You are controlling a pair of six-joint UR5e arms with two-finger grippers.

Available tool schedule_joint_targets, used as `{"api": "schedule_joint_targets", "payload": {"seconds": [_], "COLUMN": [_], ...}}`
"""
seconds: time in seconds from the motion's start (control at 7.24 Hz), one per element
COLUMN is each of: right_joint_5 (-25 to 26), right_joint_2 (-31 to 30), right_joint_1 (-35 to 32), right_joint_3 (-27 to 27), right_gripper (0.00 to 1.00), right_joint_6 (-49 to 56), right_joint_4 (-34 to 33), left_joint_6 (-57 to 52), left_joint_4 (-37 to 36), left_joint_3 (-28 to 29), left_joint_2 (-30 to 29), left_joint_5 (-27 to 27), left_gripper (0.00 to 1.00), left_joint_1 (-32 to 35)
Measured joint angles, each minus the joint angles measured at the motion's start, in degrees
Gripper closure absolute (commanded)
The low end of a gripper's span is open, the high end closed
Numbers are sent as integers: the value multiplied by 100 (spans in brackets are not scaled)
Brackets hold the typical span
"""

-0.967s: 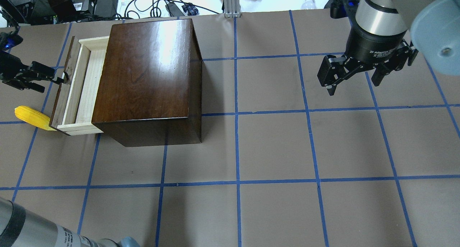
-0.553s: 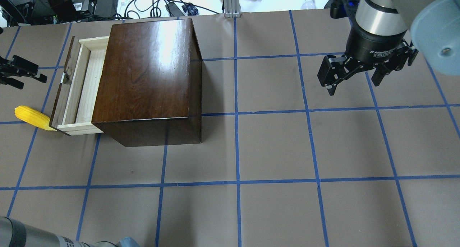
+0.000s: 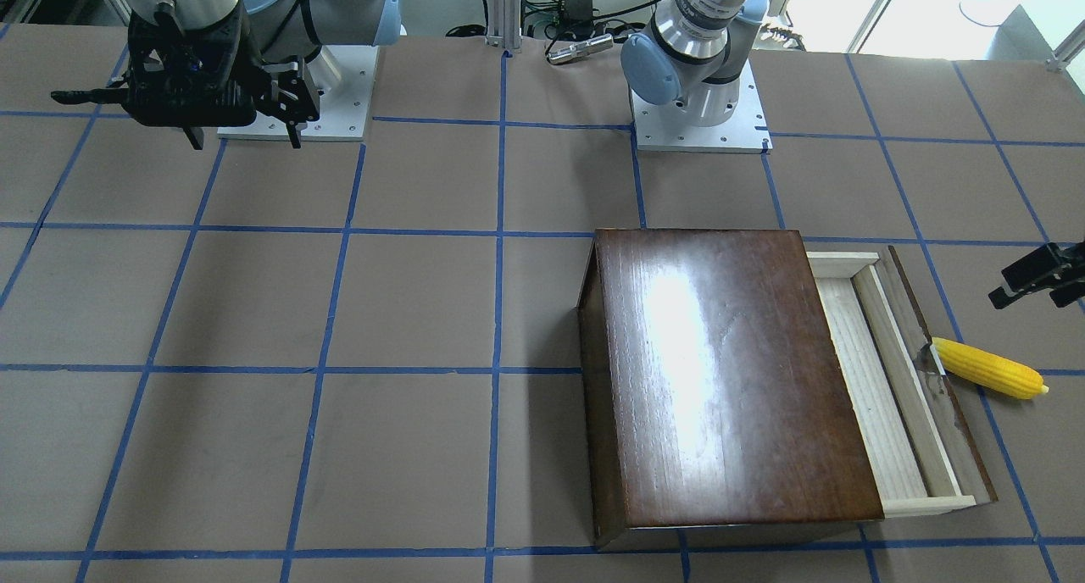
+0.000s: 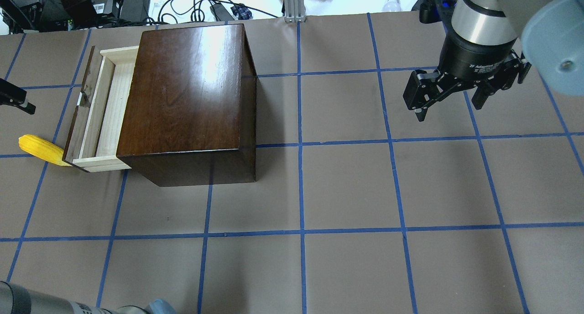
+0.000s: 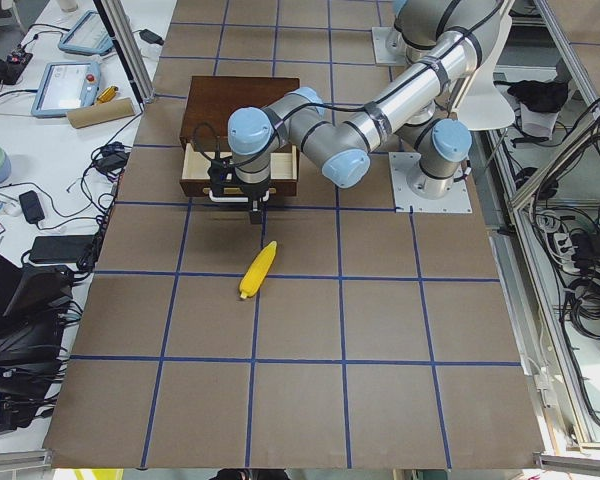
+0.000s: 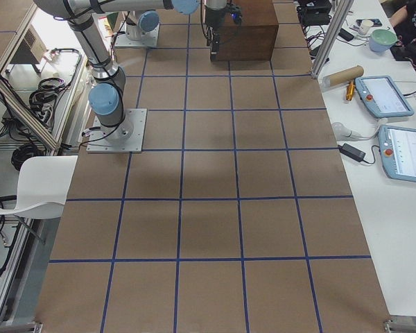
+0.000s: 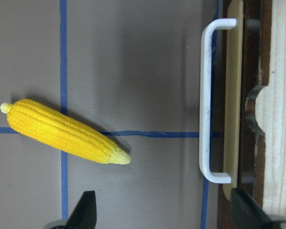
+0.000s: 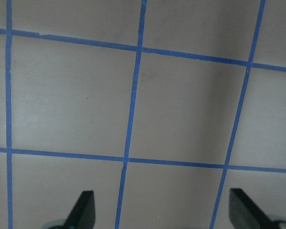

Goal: Open drawer and put corn inside
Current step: 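Release the handle and move the left gripper above the yellow corn, then lower the left gripper and grasp the yellow corn cob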

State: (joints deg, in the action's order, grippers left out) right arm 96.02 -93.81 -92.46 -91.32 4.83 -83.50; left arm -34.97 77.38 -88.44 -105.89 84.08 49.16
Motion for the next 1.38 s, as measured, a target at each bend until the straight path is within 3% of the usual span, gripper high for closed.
{"api": "schedule_joint_targets", "payload": {"seconds": [0.41, 0.83, 1.38], "right_joint_5": [-3, 0, 1], "right_joint_2": [-2, -2, -1], "right_joint_1": [0, 0, 0], "right_joint_3": [0, 0, 0], "right_gripper": [0, 0, 0], "right_joint_6": [0, 0, 0], "right_joint_4": [0, 0, 0], "left_joint_6": [102, -86, -163], "left_joint_4": [-480, -1279, -1449], "left_joint_3": [-64, -291, -358], "left_joint_2": [-432, -716, -1016], "left_joint_5": [566, 626, 603], "left_gripper": [0, 0, 0], "left_joint_1": [-81, -110, -208]}}
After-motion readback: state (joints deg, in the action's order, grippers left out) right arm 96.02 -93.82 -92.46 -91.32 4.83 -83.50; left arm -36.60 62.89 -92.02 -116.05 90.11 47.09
